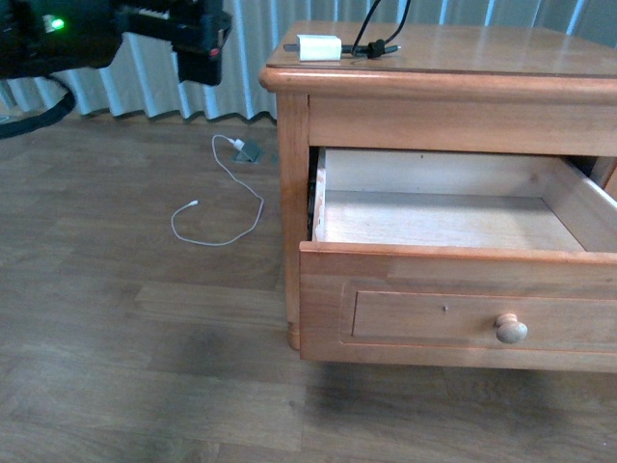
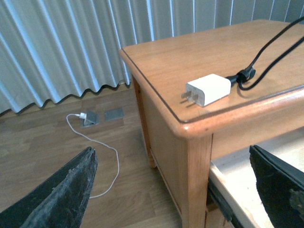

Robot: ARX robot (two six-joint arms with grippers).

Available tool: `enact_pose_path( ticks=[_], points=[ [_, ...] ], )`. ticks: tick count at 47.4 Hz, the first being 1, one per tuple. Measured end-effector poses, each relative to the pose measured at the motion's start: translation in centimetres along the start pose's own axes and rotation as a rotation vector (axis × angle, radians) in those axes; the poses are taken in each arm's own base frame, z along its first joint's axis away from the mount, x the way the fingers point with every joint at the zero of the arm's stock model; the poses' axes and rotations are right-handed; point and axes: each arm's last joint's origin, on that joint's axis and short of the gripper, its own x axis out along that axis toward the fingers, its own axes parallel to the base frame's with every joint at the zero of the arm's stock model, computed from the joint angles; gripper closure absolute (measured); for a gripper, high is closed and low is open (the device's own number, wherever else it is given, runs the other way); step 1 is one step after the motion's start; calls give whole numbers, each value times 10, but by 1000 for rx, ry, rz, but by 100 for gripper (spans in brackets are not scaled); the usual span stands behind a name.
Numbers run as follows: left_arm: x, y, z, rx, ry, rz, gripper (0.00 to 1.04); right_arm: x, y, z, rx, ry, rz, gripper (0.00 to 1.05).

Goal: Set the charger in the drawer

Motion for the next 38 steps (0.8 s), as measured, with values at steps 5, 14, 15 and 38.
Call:
enact_pose_path(
  ticks=[5, 14, 15, 38],
  points=[
    [31, -2, -1, 8, -15, -35, 6, 0, 0, 0, 0, 0, 0, 8],
    [98, -11, -9, 50, -66, -135, 6, 0, 0, 0, 0, 0, 0, 8],
    [100, -12, -9, 50, -67, -139, 6, 0, 0, 0, 0, 0, 0, 8],
    [162, -19, -31, 26, -112, -235, 6, 0, 0, 0, 0, 0, 0, 8]
  ],
)
